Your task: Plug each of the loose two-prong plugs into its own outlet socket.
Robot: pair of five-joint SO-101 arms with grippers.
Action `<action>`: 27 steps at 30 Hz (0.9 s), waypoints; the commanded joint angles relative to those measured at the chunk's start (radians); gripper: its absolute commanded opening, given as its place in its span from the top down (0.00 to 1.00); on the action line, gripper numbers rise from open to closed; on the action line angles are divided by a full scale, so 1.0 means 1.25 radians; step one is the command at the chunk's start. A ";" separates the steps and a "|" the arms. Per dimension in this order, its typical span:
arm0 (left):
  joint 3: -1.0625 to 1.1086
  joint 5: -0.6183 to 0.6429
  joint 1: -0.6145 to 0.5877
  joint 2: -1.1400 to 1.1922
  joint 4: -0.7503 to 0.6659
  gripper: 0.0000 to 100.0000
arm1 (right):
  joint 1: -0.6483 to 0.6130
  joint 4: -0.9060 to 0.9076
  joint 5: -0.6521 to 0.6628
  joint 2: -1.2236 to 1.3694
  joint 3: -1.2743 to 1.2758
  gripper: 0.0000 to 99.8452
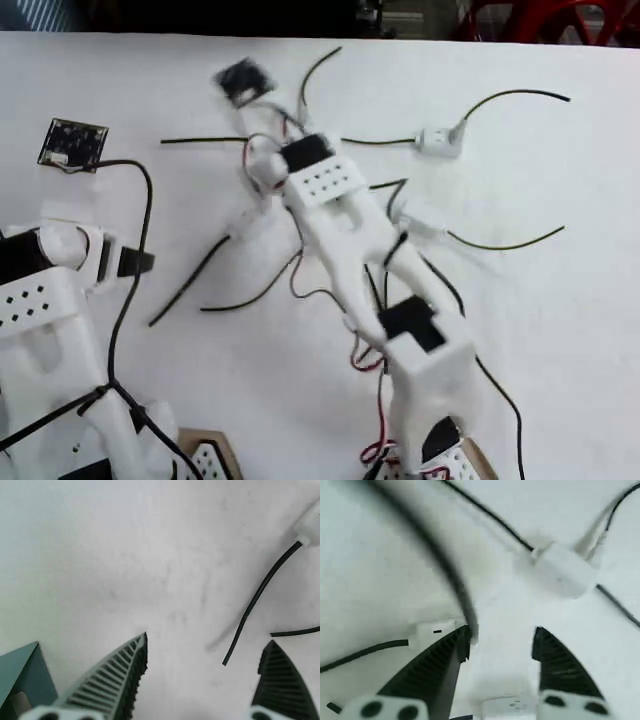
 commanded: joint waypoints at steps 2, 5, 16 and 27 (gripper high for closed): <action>-0.028 0.009 -0.003 -0.026 0.004 0.65 | 0.012 0.090 -0.014 -0.207 -0.021 0.74; -0.069 0.009 -0.003 -0.031 0.018 0.65 | 0.019 0.166 0.002 -0.288 -0.023 0.78; -0.092 0.139 0.061 -0.370 0.049 0.65 | 0.174 0.460 0.015 -0.582 0.031 0.98; 0.214 0.244 0.274 -0.682 -0.065 0.81 | 0.258 0.388 0.012 -0.999 0.486 0.98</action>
